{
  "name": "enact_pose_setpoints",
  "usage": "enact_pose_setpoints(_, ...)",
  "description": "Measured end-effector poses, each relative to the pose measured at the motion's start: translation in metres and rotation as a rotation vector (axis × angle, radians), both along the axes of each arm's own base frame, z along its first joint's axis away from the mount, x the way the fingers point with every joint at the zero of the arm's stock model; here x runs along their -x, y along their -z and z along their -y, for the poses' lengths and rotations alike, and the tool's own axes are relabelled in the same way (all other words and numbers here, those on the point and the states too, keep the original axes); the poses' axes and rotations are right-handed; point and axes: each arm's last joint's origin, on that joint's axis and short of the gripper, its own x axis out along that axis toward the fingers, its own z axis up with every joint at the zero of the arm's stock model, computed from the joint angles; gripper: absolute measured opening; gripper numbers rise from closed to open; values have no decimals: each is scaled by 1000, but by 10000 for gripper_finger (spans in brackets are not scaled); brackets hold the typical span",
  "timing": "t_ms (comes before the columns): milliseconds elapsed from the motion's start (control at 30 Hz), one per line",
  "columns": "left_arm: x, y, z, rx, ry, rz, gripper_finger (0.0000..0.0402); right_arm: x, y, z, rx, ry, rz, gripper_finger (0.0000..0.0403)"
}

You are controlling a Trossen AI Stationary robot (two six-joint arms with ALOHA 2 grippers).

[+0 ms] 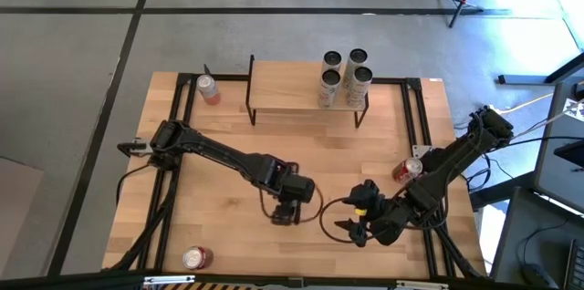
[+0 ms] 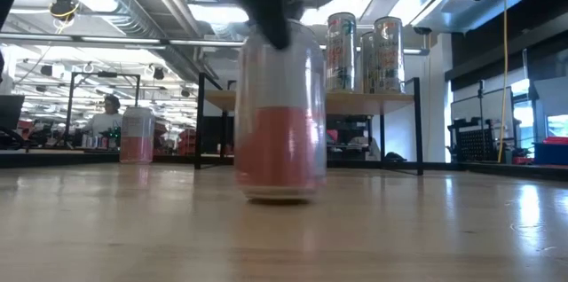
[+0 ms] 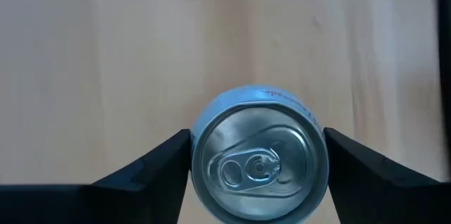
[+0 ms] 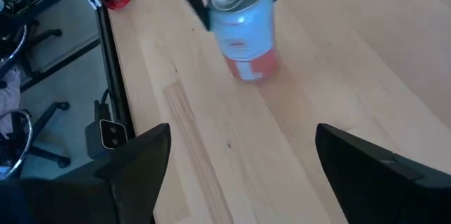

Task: Place canned beverage on shelf
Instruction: Put the bottom orange and white soda can on the shelf

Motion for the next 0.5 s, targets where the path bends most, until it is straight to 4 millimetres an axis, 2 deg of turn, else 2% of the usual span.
enact_pose_setpoints(100,2,0,0,101,-382,-30,253,0,0,0,18,-14,-3,339)
enact_pose_setpoints(200,4,0,4,175,-644,-41,252,1,1,1,28,-17,-11,339)
enact_pose_setpoints(333,12,1,17,202,-875,-56,251,2,2,1,50,-38,-26,339)
enact_pose_setpoints(500,32,2,31,128,-1008,-140,250,2,2,1,83,-113,-41,339)
